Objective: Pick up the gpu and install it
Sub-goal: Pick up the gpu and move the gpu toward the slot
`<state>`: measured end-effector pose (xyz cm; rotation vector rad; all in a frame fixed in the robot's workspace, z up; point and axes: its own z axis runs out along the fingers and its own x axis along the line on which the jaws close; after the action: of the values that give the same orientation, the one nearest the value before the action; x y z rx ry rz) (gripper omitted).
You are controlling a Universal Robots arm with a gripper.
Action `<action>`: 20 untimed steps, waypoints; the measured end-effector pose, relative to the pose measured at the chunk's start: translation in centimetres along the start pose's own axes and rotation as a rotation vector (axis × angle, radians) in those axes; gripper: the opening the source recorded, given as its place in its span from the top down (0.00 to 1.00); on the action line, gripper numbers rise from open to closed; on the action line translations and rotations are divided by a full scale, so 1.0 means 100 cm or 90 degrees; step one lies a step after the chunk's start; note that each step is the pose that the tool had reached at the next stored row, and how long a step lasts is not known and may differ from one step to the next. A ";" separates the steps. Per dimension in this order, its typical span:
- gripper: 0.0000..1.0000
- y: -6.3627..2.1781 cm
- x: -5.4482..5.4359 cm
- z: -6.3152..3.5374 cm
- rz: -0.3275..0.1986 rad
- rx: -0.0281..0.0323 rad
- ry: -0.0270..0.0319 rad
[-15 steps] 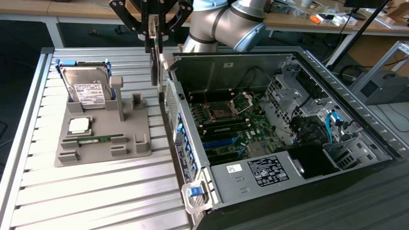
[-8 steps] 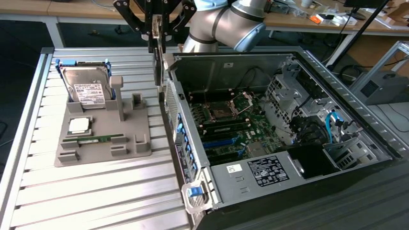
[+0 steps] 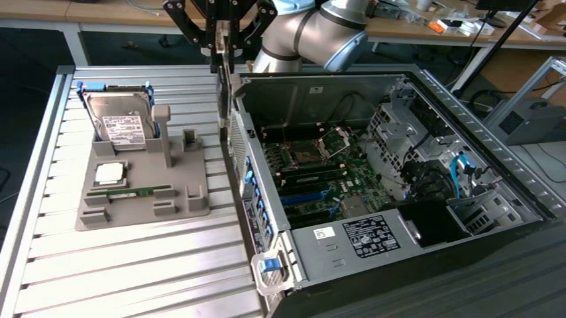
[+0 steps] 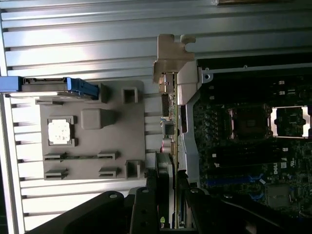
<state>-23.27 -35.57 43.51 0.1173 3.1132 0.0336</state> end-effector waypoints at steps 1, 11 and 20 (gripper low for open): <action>0.73 0.0001 -0.001 0.0001 0.000 0.0001 -0.0001; 0.73 0.0008 -0.011 0.0003 0.000 0.0021 -0.0002; 0.73 0.0015 -0.020 0.0005 0.000 0.0035 -0.0003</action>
<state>-21.29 -35.57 43.51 0.1171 3.1131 0.0251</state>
